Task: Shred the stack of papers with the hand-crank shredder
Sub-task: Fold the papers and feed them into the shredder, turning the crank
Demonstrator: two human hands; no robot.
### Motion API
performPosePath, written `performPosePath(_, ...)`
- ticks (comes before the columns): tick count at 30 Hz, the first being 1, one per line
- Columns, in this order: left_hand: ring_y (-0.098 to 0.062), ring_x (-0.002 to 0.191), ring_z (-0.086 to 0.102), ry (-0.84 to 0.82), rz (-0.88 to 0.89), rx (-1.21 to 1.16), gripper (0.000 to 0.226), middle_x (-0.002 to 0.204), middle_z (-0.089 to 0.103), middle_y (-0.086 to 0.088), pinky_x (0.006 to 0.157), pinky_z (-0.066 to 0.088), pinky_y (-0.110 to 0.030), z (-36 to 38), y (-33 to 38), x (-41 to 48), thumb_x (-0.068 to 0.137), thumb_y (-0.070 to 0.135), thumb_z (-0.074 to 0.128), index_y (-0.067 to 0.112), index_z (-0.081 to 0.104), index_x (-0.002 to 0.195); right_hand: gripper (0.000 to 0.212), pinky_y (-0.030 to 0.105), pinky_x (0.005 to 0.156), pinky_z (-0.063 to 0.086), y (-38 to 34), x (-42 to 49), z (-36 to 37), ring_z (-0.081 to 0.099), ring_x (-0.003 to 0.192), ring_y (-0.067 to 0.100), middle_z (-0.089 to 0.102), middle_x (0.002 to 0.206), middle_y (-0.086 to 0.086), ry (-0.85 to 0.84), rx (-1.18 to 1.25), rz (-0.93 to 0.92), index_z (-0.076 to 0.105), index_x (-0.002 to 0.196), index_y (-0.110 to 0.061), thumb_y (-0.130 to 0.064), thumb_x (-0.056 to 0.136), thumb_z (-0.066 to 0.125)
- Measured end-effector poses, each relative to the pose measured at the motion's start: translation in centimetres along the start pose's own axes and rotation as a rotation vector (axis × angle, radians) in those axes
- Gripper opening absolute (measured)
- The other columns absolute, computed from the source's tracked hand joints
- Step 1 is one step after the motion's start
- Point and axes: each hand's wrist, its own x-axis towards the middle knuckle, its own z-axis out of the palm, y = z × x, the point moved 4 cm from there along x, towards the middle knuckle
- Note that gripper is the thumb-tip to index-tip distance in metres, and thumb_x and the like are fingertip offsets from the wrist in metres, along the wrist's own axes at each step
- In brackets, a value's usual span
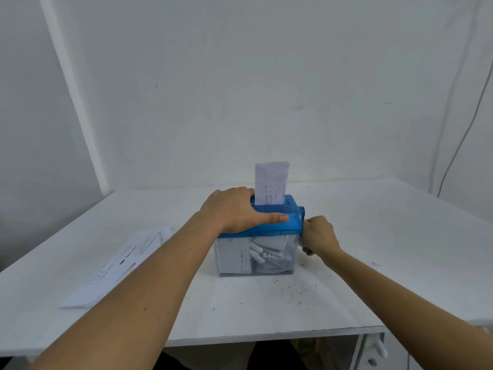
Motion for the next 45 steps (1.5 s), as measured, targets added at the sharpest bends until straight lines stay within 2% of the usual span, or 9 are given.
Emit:
performPosePath(7,-0.013,0.097,0.057,-0.027,-0.003,0.012,0.093,0.129,0.063,0.015,0.077,0.048,-0.032,0.0,0.3,0.0,0.063,0.1,0.043,0.047,0.049,0.138,0.039,0.028,0.049,0.051,-1.6,-5.5,-3.7,0.062,0.048,0.018,0.064,0.068,0.009,-0.134,-0.005,-0.097,0.059,0.084,0.0,-0.026,0.104,0.038)
performPosePath(15,-0.016,0.099,0.057,-0.045,-0.025,-0.024,0.086,0.129,0.063,0.013,0.081,0.048,-0.033,-0.1,0.5,0.1,0.064,0.097,0.048,0.046,0.052,0.134,0.034,0.028,0.066,0.052,-7.4,-4.8,-9.4,0.058,0.064,0.011,0.064,0.063,0.0,-0.266,-0.143,-0.343,0.066,0.07,-0.009,-0.039,0.084,0.076)
performPosePath(18,-0.017,0.101,0.059,-0.028,-0.041,-0.05,0.09,0.129,0.064,0.013,0.082,0.05,-0.035,-0.1,0.3,0.4,0.058,0.1,0.048,0.048,0.053,0.131,0.041,0.034,0.074,0.057,-8.3,-3.1,-9.5,0.062,0.069,0.012,0.067,0.069,0.001,-0.179,-0.141,-0.419,0.071,0.074,-0.012,-0.051,0.087,0.07)
performPosePath(21,-0.017,0.101,0.059,-0.017,-0.051,-0.063,0.093,0.128,0.064,0.014,0.081,0.05,-0.035,0.1,0.1,0.4,0.055,0.102,0.048,0.049,0.053,0.131,0.042,0.031,0.065,0.05,-8.7,-1.5,-9.1,0.063,0.071,0.014,0.068,0.075,0.002,-0.052,-0.185,-0.461,0.069,0.08,-0.015,-0.055,0.089,0.065)
performPosePath(26,-0.017,0.1,0.06,-0.02,-0.065,-0.071,0.094,0.126,0.064,0.014,0.084,0.051,-0.037,0.1,0.0,0.4,0.054,0.102,0.047,0.048,0.055,0.13,0.025,0.022,0.061,0.043,-9.8,0.7,-7.0,0.055,0.077,0.009,0.058,0.091,-0.006,0.078,-0.105,-0.529,0.055,0.1,-0.018,-0.04,0.094,0.064)
performPosePath(30,-0.015,0.095,0.062,-0.013,-0.074,-0.065,0.092,0.116,0.066,0.016,0.085,0.054,-0.038,0.1,-0.2,0.4,0.053,0.102,0.047,0.045,0.059,0.124,0.028,0.028,0.059,0.046,-8.6,2.9,-4.3,0.048,0.067,0.016,0.052,0.076,0.0,0.034,0.115,-0.442,0.05,0.085,-0.013,-0.035,0.098,0.06)
performPosePath(37,-0.016,0.094,0.055,0.008,-0.059,-0.056,0.065,0.106,0.06,0.015,0.079,0.042,-0.032,-0.1,0.4,-0.1,0.067,0.092,0.053,0.039,0.051,0.104,0.023,0.031,0.061,0.047,0.1,2.4,1.2,0.054,0.067,0.023,0.062,0.078,0.015,-0.179,0.196,-0.007,0.059,0.079,-0.007,-0.009,0.096,0.044)
performPosePath(42,-0.017,0.096,0.056,0.004,-0.068,-0.038,0.085,0.118,0.064,0.014,0.084,0.046,-0.035,0.2,0.2,0.1,0.062,0.098,0.047,0.038,0.059,0.121,0.043,0.026,0.052,0.042,1.1,-1.1,0.0,0.049,0.05,0.018,0.058,0.059,0.007,-0.11,0.029,-0.037,0.053,0.065,-0.008,-0.027,0.103,0.045)
performPosePath(45,-0.017,0.098,0.058,-0.011,-0.068,-0.042,0.088,0.119,0.064,0.015,0.087,0.048,-0.037,0.3,0.0,0.4,0.059,0.101,0.046,0.042,0.059,0.122,0.043,0.023,0.046,0.043,-0.1,-3.5,-2.0,0.052,0.046,0.016,0.061,0.058,0.006,-0.147,-0.067,-0.11,0.055,0.066,-0.007,-0.023,0.103,0.041)
